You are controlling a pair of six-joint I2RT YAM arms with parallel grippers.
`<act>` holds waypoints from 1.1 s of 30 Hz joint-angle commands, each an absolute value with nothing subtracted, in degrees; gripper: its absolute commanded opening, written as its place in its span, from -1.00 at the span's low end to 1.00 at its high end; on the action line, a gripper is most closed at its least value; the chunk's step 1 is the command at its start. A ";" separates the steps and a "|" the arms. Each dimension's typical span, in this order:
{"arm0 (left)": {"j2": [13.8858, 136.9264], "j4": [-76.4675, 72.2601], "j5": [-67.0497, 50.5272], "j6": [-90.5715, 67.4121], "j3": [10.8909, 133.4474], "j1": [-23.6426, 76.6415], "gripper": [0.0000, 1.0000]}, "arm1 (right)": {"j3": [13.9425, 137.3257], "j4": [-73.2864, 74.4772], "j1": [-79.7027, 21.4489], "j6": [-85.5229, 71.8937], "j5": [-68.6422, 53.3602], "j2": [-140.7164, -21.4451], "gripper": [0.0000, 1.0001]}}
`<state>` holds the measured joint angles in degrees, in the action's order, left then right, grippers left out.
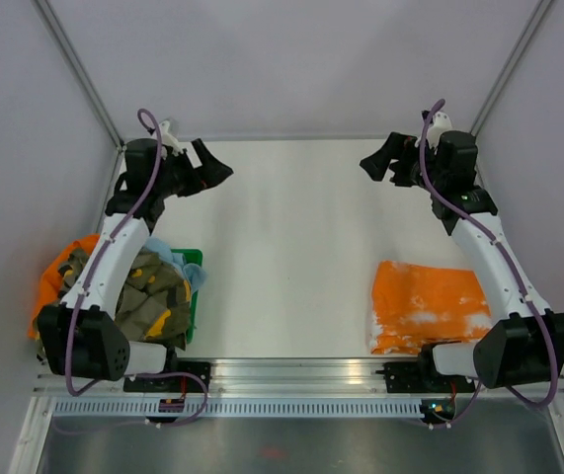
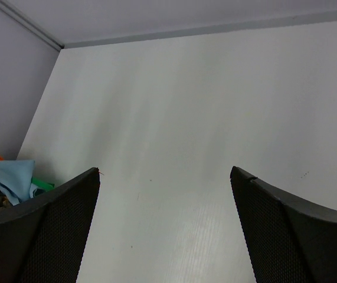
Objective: Fold and stack the trousers
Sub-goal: Neatly place the folded trousers to the corner
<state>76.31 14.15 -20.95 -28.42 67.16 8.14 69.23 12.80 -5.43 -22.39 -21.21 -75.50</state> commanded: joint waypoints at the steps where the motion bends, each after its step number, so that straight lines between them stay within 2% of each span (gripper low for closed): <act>1: 76.91 22.92 -31.74 -18.39 73.81 5.36 0.99 | 74.00 10.54 -5.19 -19.70 -20.93 -74.54 0.96; 6: 66.11 28.47 -21.65 -10.73 73.05 5.36 0.99 | 68.48 8.88 -5.27 -16.17 -17.50 -66.74 0.96; 14: 43.18 26.55 -16.88 -6.42 57.94 5.45 0.99 | 56.61 6.59 -5.19 -15.11 -11.87 -54.41 0.96; 19: 26.12 21.45 -7.83 -7.47 48.10 5.45 0.99 | 51.52 6.24 -5.19 -18.28 -10.37 -48.27 0.96; 24: 20.13 25.83 -1.50 -10.10 45.09 5.45 0.99 | 45.45 3.43 -5.27 -19.25 -11.60 -37.65 0.96; 33: 16.88 29.53 -5.01 -14.50 42.18 5.45 0.99 | 37.88 5.97 -5.27 -22.77 -9.76 -26.02 0.96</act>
